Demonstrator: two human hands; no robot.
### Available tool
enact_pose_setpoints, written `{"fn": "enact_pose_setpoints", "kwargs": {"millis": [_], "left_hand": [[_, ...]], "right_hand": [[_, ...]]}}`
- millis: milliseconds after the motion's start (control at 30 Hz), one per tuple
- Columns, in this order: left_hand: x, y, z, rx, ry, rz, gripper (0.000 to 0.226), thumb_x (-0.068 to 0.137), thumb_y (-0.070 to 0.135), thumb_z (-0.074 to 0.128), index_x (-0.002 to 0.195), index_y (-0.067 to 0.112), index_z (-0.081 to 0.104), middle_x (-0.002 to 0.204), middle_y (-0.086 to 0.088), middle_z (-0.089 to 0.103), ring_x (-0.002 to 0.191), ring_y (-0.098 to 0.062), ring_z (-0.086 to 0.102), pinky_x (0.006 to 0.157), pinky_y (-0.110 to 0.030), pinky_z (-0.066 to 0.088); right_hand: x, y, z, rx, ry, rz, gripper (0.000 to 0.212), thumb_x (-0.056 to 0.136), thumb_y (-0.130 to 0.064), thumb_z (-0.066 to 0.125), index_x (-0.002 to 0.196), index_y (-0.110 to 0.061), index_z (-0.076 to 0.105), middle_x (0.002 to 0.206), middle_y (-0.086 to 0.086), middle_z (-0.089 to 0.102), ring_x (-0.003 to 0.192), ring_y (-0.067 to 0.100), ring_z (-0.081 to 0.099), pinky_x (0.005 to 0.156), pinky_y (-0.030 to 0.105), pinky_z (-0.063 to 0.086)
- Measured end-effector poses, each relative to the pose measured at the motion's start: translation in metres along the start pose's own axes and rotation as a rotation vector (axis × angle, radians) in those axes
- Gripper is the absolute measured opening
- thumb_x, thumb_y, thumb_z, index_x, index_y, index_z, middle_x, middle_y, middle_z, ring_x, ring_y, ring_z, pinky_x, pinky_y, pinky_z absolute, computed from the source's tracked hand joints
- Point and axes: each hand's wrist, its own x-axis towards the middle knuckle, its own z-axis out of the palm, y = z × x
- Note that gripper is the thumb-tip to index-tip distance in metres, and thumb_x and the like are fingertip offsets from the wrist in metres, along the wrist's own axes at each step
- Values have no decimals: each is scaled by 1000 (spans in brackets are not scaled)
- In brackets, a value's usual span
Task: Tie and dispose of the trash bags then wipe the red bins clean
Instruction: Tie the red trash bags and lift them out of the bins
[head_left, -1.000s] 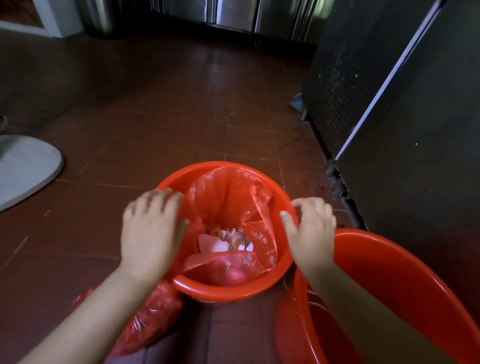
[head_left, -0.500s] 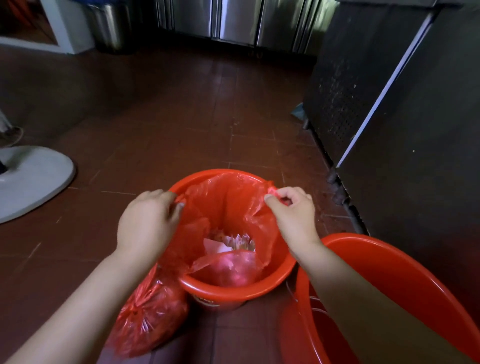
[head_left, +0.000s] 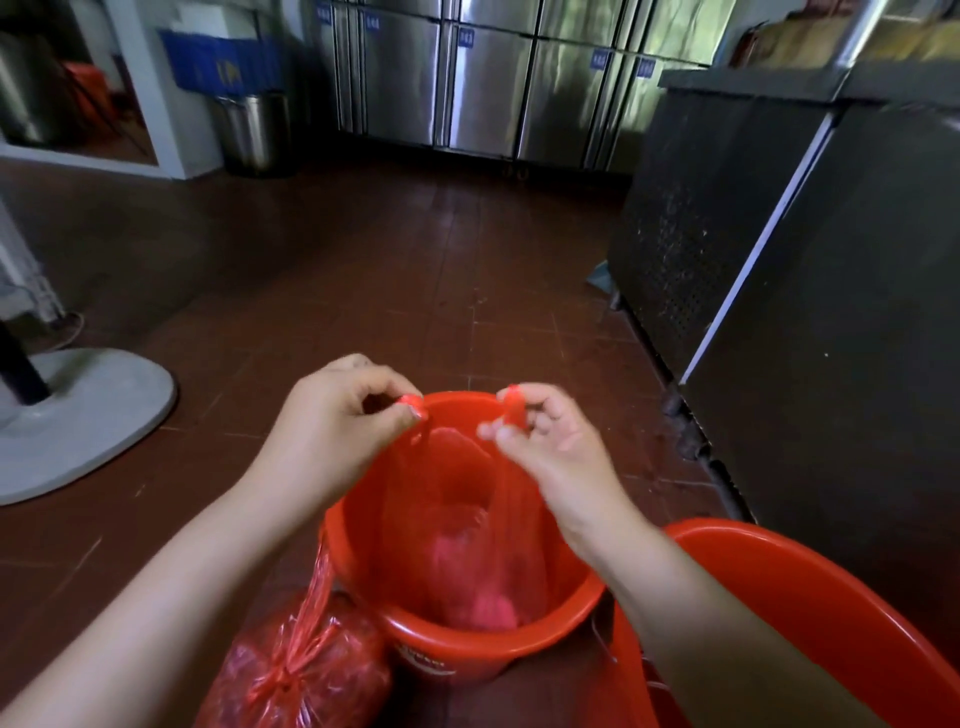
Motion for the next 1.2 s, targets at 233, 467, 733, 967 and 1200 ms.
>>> {"fn": "enact_pose_setpoints", "kwargs": {"millis": [233,467,733,967,1200], "left_hand": [[-9,6,30,-361,-255,-41,29,72,-7,72,73,22,72,70,-1,70,64,-4,61,64,-18,49],[8,-30,48,-230,-105,-80,31,83,-6,62,97,22,68,90,5,69,85,3,62,80,-9,43],[16,-43,87,-160,-121,4,38,76,7,75,100,33,60,97,10,57,86,-3,55,78,-8,37],[18,-41,95,-155,-69,-47,20,85,14,66,73,30,63,64,18,63,65,4,55,65,-20,41],[-16,-30,114,69,-152,255,23,82,29,59,63,15,61,60,6,51,63,-12,49,62,-32,41]], "right_hand": [[-17,37,14,-505,-127,66,59,68,-38,77,121,-28,53,116,-7,65,107,5,60,88,27,48],[-9,35,4,-208,81,211,30,98,-30,47,73,-25,62,51,-15,44,41,0,31,44,12,30],[-4,31,-13,-77,-31,280,37,101,-28,42,66,-26,57,65,4,41,39,5,30,35,18,25],[-3,30,-20,-72,-35,254,24,98,-29,46,80,-14,50,53,-7,38,38,3,29,37,16,26],[-9,43,-23,-232,13,40,21,81,-31,68,95,-17,60,75,-10,65,73,3,60,68,18,47]]}}
